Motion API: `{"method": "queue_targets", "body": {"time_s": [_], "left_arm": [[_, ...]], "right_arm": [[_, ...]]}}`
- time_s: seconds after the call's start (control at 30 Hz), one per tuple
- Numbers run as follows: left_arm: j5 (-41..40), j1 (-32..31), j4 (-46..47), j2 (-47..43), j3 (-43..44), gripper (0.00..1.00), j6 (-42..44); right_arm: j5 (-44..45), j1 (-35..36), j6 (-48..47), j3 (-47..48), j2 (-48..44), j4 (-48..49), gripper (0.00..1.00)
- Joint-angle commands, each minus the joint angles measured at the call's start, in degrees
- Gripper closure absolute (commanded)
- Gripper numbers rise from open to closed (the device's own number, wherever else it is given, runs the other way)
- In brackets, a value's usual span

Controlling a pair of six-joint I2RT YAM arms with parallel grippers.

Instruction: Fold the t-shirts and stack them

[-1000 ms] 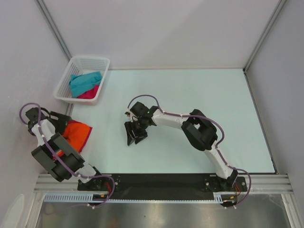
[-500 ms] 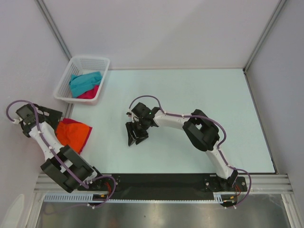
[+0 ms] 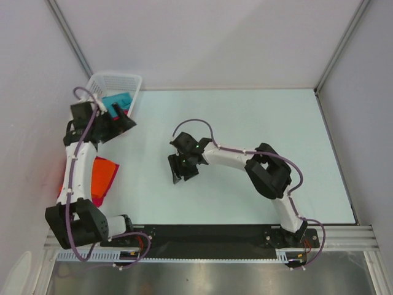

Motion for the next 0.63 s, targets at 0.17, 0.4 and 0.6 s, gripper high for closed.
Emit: {"method": "queue_targets", "body": {"time_s": [0.17,0.4,0.6], "left_arm": [[-7.0,-29.5,-7.2,4.2,13.6,0.0,11.5],[-14.4,-46.0,-7.9,5.1,14.2,0.01,9.4],[-16.4,-48.7,-2.0,-2.2,6.6,0.0,6.0]], "right_arm": [[31.1,-4.6,-2.9,1.5,-23.1,-13.2,0.32],[32.3,-8.3,4.7,-14.1,-40.7,-8.1,0.34],[35.7,-9.6,11.7,-20.0,-43.7,-8.7,0.38]]}}
